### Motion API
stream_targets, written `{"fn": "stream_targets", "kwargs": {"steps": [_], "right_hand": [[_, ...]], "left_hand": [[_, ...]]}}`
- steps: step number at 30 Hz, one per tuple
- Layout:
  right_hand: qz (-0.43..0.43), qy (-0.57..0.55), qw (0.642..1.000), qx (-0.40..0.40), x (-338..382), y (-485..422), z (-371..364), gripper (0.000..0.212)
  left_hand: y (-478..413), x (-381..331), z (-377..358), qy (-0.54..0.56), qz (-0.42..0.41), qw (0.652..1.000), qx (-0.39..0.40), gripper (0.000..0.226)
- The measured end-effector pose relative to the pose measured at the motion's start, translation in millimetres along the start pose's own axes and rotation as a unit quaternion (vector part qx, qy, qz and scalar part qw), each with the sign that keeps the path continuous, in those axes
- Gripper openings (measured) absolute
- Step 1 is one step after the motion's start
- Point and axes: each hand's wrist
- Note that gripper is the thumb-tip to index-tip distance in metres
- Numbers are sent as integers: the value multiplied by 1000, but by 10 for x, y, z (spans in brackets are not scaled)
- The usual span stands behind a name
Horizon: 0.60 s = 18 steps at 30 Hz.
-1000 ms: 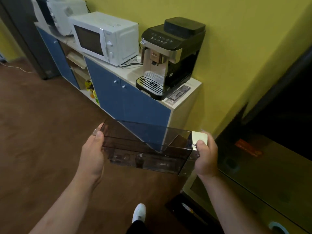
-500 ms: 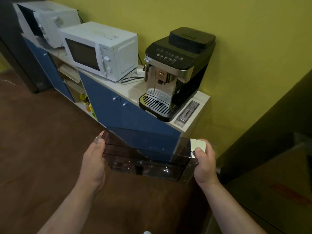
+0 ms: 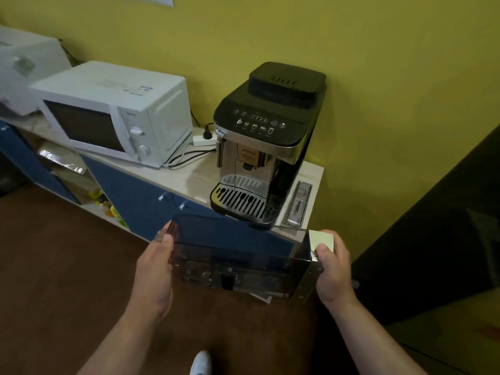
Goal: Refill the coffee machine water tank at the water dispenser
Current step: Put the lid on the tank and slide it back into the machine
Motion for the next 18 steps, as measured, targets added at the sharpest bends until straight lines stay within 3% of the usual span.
{"fn": "stream_targets", "kwargs": {"steps": [7,18], "right_hand": [[-55,-76,995,-40,-4,-336,-446,31],[-36,-95,988,-118,-6,-814,-843,21]], "left_hand": [[-773,-203,205,-17,31,996,86,31],[-1644,-382,74,-102,21,981,162,74]]}}
Point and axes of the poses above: each hand's wrist, its own y-axis away from the middle knuckle, its own z-axis out of the back of the hand, x = y × z, and after that the axes turned 4 degrees about x, right-handed
